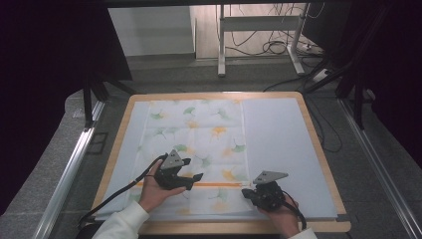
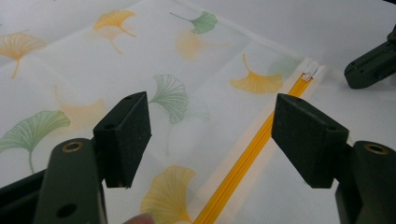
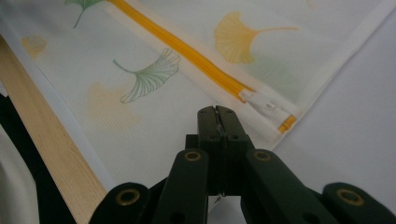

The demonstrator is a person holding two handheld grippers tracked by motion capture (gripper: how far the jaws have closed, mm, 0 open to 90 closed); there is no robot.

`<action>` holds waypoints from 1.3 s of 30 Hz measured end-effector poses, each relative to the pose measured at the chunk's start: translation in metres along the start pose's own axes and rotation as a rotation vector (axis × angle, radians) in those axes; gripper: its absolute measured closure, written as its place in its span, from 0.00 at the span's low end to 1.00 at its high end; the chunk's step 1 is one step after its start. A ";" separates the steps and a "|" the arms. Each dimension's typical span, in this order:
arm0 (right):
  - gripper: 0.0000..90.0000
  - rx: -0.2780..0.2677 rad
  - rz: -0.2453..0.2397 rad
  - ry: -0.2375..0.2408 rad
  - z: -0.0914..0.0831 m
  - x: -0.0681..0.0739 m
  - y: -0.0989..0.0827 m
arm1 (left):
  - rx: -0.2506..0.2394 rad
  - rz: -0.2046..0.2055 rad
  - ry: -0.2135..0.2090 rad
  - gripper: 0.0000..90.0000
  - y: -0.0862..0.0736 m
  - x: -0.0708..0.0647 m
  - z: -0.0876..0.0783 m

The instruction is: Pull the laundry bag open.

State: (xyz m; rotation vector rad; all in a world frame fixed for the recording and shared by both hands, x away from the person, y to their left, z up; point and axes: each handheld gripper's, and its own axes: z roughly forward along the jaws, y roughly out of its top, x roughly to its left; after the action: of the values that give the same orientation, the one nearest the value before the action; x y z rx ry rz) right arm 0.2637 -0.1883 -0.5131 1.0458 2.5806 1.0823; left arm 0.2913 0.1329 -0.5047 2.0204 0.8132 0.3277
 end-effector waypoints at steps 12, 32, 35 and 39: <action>0.99 0.042 -0.018 0.003 0.005 0.005 -0.007 | 0.014 0.021 -0.049 0.32 0.011 -0.015 0.021; 0.99 0.041 -0.012 -0.001 0.001 0.007 -0.013 | 0.068 0.111 -0.103 0.36 0.028 -0.048 0.054; 0.99 0.042 -0.013 0.001 0.001 0.006 -0.013 | 0.078 0.126 -0.118 0.36 0.033 -0.055 0.063; 0.99 0.042 -0.016 0.004 0.001 0.005 -0.013 | 0.086 0.167 -0.126 0.37 0.041 -0.064 0.071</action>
State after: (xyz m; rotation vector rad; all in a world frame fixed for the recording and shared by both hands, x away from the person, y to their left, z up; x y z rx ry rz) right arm 0.2531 -0.1904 -0.5222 1.0311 2.6217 1.0318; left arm 0.2971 0.0288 -0.5054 2.1713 0.5911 0.2598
